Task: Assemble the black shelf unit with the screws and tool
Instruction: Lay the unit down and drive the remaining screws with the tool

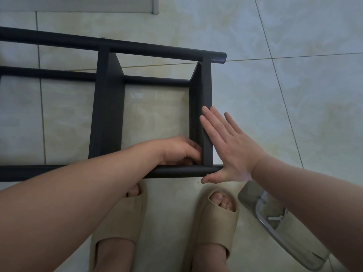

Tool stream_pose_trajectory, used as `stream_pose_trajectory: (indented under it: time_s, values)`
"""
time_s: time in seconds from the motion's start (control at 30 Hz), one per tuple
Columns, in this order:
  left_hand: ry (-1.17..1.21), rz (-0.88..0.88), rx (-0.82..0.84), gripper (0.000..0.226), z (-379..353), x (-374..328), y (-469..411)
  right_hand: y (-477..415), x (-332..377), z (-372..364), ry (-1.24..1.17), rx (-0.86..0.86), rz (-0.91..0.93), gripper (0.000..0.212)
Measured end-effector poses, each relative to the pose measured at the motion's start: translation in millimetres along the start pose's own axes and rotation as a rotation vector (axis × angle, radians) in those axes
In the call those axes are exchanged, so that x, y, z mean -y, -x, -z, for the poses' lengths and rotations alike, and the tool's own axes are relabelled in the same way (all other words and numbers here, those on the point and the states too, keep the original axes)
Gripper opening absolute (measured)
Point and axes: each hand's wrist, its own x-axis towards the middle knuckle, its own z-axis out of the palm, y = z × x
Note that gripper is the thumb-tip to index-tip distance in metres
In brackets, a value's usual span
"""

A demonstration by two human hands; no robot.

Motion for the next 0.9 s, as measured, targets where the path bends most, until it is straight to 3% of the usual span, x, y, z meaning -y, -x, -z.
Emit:
stream_pose_trajectory:
  time_s: [0.2, 0.3, 0.4, 0.47, 0.77, 0.9]
  values:
    - [0.088, -0.013, 0.027, 0.022, -0.4, -1.7, 0.2, -0.1, 0.0, 0.2, -0.003, -0.005, 0.002, 0.135]
    - [-0.027, -0.012, 0.001, 0.009, -1.6, -1.3, 0.7, -0.1, -0.1, 0.4, -0.001, -0.001, 0.002, 0.136]
    - [-0.13, -0.011, -0.021, 0.012, -1.2, -1.2, 2.0, 0.1, 0.0, 0.5, -0.006, -0.001, 0.001, 0.136]
    - [-0.083, -0.013, -0.02, 0.021, 0.0, -0.3, 1.1, 0.1, -0.1, 0.4, -0.006, -0.002, 0.004, 0.136]
    - [0.107, -0.023, 0.059, 0.024, 0.1, -3.1, 1.0, -0.1, -0.5, 0.7, -0.015, -0.006, 0.004, 0.135]
    - [-0.057, -0.016, 0.001, 0.013, -0.9, -1.2, 1.2, -0.1, -0.1, 1.0, -0.014, 0.003, 0.004, 0.136]
